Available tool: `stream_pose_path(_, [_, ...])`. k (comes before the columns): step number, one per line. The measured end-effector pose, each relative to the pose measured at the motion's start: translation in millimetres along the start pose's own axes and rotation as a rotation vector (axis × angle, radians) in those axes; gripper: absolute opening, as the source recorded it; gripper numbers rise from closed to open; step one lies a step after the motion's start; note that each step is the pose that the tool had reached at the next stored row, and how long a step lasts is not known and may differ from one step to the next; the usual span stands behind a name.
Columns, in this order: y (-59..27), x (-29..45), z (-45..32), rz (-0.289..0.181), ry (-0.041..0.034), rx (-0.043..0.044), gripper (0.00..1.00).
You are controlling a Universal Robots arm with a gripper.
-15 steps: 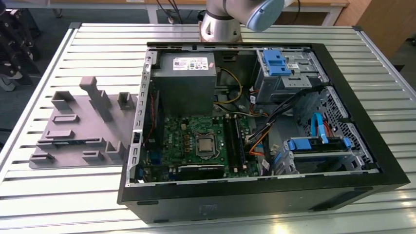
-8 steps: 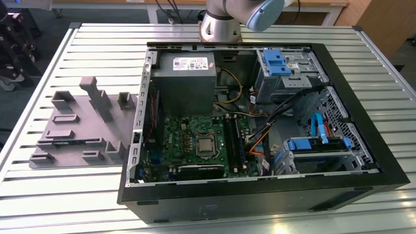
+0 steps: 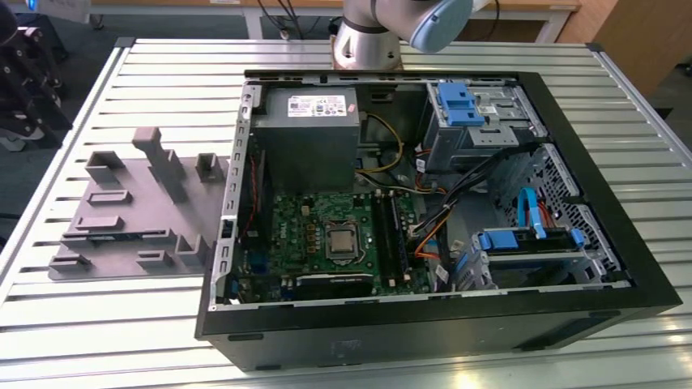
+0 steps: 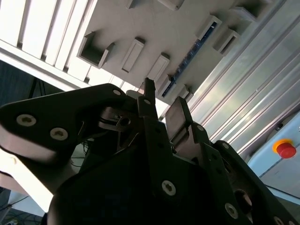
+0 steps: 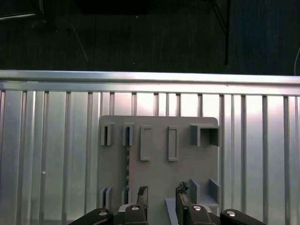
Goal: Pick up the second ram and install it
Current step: 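Pick up the second ram and move it above second insertion slot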
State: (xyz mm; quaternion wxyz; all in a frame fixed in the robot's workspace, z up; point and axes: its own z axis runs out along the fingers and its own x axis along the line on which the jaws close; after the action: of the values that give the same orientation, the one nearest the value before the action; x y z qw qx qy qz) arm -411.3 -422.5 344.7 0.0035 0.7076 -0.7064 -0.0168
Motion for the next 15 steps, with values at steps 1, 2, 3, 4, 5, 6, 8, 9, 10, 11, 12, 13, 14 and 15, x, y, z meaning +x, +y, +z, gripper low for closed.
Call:
stream_pose_path(1, [0.0, 0.0, 0.6, 0.0, -0.0001, 0.0001, 0.37])
stream_pose_path(2, [0.0, 0.0, 1.2, 0.0, -0.0001, 0.0, 0.37])
stream_pose_path(3, [0.0, 0.0, 1.8, 0.0, -0.0003, 0.0001, 0.37])
stream_pose_path(4, [-0.1, 0.0, 2.3, 0.0, -0.0004, 0.0001, 0.37])
stream_pose_path(5, [-0.1, 0.0, 2.7, 0.0, -0.0005, 0.0001, 0.37])
stream_pose_path(6, [-0.1, 0.0, 3.1, 0.0, -0.0006, 0.0, 0.37])
stream_pose_path(8, [-0.1, 0.1, 4.0, 0.0, -0.0007, 0.0, 0.37])
stream_pose_path(9, [-0.1, 0.1, 4.4, 0.0, -0.0007, 0.0, 0.37])
stream_pose_path(10, [-0.1, 0.1, 4.8, 0.0, -0.0007, 0.0, 0.37])
stream_pose_path(11, [-0.1, 0.1, 5.2, 0.0, -0.0008, 0.0, 0.37])
stream_pose_path(12, [-0.1, 0.1, 5.6, 0.0, -0.0008, 0.0, 0.37])
stream_pose_path(13, [-0.1, 0.1, 6.0, 0.0, -0.0009, 0.0, 0.37])
stream_pose_path(14, [-0.1, 0.1, 6.5, 0.0, -0.0009, 0.0001, 0.37])
stream_pose_path(15, [-0.2, 0.1, 6.9, 0.0, -0.001, 0.0001, 0.37])
